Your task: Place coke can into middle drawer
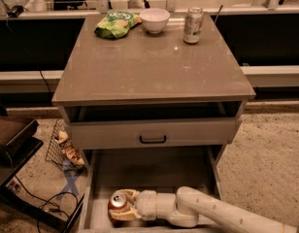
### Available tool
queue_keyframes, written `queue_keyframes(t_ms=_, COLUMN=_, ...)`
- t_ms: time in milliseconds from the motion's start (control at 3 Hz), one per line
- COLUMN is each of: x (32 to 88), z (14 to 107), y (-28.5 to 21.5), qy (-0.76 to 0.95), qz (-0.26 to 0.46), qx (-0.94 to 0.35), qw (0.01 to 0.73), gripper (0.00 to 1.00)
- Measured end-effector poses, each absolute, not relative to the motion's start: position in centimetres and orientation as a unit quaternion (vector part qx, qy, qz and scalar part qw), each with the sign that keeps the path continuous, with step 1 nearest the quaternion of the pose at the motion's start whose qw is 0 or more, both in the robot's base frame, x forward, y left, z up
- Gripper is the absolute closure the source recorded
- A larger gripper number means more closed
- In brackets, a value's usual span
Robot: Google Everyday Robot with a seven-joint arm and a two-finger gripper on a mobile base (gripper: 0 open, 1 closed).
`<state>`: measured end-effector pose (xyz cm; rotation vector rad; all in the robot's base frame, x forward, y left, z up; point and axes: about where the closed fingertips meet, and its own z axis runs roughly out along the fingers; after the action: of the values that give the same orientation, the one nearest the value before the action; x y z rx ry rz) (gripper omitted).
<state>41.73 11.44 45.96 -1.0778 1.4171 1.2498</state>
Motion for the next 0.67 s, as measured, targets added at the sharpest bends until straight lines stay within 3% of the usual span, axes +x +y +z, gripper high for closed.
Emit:
queue_keyframes(t_ms=333, x=41.66, z=46.01, y=11.59, qy=0.576, qz=0.510, qx=-0.439, qw=0.464, gripper=0.12)
queue_keyframes(t_ms=667, x=41.60, z=46.04, y=11.71, qy=0.575, qz=0.511, qx=-0.440, qw=0.464, gripper=0.00)
